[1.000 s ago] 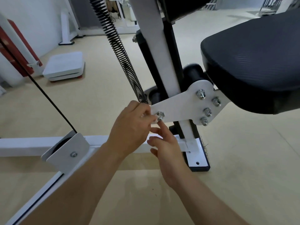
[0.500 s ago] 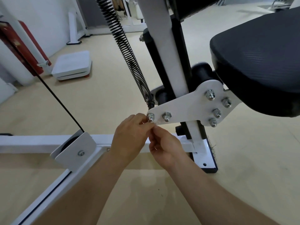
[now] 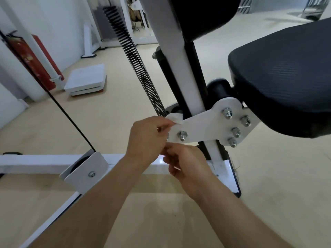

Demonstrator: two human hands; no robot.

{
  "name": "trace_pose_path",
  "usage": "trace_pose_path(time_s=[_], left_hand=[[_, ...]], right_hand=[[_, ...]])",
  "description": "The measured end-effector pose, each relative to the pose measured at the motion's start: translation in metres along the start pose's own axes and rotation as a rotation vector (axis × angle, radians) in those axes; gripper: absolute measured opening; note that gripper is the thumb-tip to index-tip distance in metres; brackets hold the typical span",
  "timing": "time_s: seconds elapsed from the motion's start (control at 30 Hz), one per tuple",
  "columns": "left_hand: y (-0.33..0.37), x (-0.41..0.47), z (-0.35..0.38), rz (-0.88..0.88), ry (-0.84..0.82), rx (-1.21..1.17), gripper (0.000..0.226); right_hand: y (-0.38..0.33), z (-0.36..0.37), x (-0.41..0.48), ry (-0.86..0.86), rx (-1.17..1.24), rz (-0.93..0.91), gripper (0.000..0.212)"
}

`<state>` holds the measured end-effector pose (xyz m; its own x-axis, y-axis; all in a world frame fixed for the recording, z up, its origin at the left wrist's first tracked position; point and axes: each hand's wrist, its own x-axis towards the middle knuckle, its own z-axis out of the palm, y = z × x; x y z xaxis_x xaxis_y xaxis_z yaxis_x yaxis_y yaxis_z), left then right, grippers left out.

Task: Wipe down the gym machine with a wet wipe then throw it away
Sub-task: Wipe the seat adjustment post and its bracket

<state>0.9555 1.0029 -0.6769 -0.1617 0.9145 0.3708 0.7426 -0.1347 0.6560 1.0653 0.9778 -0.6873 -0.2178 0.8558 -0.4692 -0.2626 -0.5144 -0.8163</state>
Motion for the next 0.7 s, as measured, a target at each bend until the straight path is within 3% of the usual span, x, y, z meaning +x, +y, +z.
trace_pose_path(time_s=[0.2, 0.37, 0.47, 0.63, 0.7], left_hand=[[0.019, 0.008, 0.015, 0.231, 0.009, 0.074, 0.025], [-0.006, 0.001, 0.006, 0.103, -0.014, 0.195, 0.025], [0.002, 0.005, 0.003, 0.065, -0.048, 0.252, 0.028], [0.042, 0.01, -0.008, 0.038, 0.013, -0.058, 0.024], [0.057, 0.013, -0.005, 0.09, 0.005, -0.07, 0.016]], right_hand=[[-0.018, -0.017, -0.007, 0.279, -0.65, -0.632, 0.027], [-0.033, -0.027, -0.002, 0.288, -0.809, -0.671, 0.038], [-0.041, -0.022, -0.002, 0.26, -0.731, -0.642, 0.034], [-0.042, -0.014, -0.001, 0.204, -0.474, -0.632, 0.035], [-0.041, -0.014, -0.001, 0.223, -0.381, -0.649, 0.038]])
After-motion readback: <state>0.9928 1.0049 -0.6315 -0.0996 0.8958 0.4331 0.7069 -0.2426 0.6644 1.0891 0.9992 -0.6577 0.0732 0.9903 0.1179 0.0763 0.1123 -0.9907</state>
